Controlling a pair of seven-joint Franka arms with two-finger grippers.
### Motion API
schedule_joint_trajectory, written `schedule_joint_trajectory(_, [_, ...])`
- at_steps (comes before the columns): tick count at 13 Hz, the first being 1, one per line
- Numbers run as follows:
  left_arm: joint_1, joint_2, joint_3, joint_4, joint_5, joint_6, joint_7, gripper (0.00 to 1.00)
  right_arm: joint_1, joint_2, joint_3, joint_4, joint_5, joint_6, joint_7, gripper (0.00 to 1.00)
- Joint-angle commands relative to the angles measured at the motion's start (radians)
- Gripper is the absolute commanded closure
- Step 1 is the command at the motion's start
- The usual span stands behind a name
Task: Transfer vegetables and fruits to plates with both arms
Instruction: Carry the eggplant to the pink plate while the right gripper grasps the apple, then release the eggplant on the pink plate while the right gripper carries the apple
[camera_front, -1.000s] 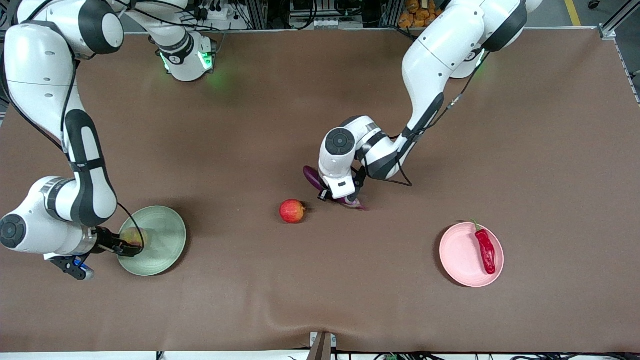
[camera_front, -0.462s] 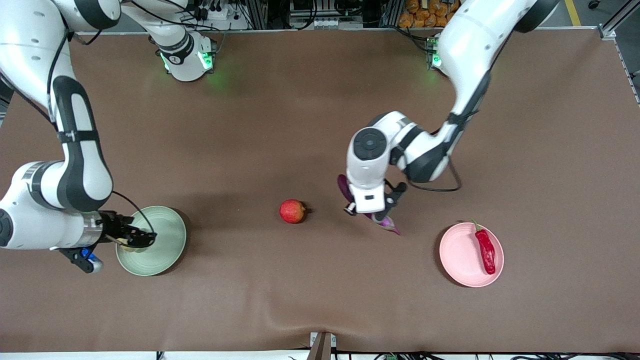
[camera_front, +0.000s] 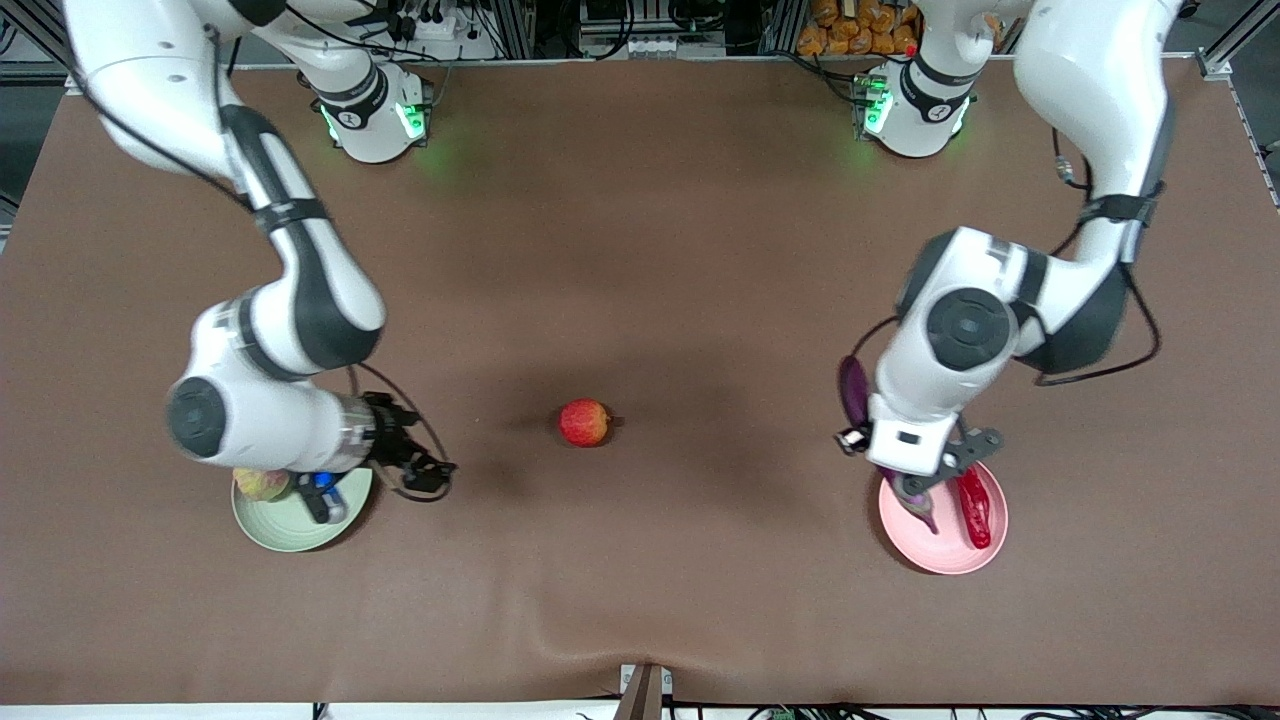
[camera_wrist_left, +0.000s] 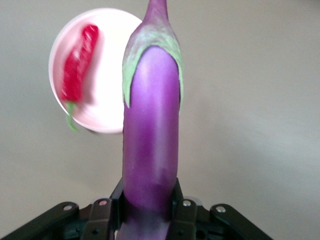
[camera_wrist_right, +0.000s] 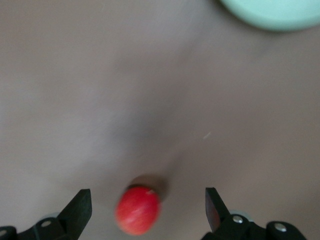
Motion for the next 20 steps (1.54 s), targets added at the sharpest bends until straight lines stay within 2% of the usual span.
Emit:
schedule_joint_trajectory(1, [0.093,0.029,-0.008,-0.011,-0.001,-0.003,0.198,1.00,0.097,0.040,-0.007,-0.006,0.008,0.106,0.191,0.00])
schedule_joint_trajectory(4, [0.121,0.130,0.021,0.054,-0.004,0.011,0.231,1.00,0.167,0.083,-0.008,-0.006,0.006,0.193,0.313,0.00])
schedule_joint_trajectory(7, [0.127,0.192,0.041,0.065,-0.006,0.095,0.243,1.00,0.220,0.131,-0.013,-0.008,0.000,0.276,0.380,0.00])
schedule_joint_trajectory(9, [0.130,0.228,0.047,0.067,-0.017,0.150,0.228,1.00,0.247,0.145,-0.039,-0.017,-0.009,0.281,0.405,0.00])
schedule_joint_trajectory(13, [0.128,0.267,0.049,0.068,-0.017,0.193,0.209,1.00,0.267,0.151,-0.048,-0.035,-0.014,0.275,0.434,0.00])
schedule_joint_trajectory(14, [0.128,0.268,0.049,0.068,-0.017,0.202,0.212,1.00,0.282,0.159,-0.070,-0.037,-0.014,0.275,0.434,0.00])
schedule_joint_trajectory(15, [0.130,0.270,0.049,0.070,-0.018,0.207,0.209,0.60,0.308,0.166,-0.099,-0.037,-0.014,0.275,0.434,0.00])
schedule_joint_trajectory(16, [0.130,0.267,0.050,0.076,-0.018,0.207,0.188,0.01,0.329,0.179,-0.129,-0.037,-0.014,0.276,0.434,0.00])
schedule_joint_trajectory(18, [0.130,0.246,0.049,0.078,-0.030,0.201,0.177,0.00,0.348,0.200,-0.146,-0.037,-0.015,0.282,0.434,0.00])
schedule_joint_trajectory(20, [0.139,0.180,0.037,0.073,-0.032,0.174,0.186,0.00,0.354,0.212,-0.145,-0.034,-0.029,0.287,0.434,0.00])
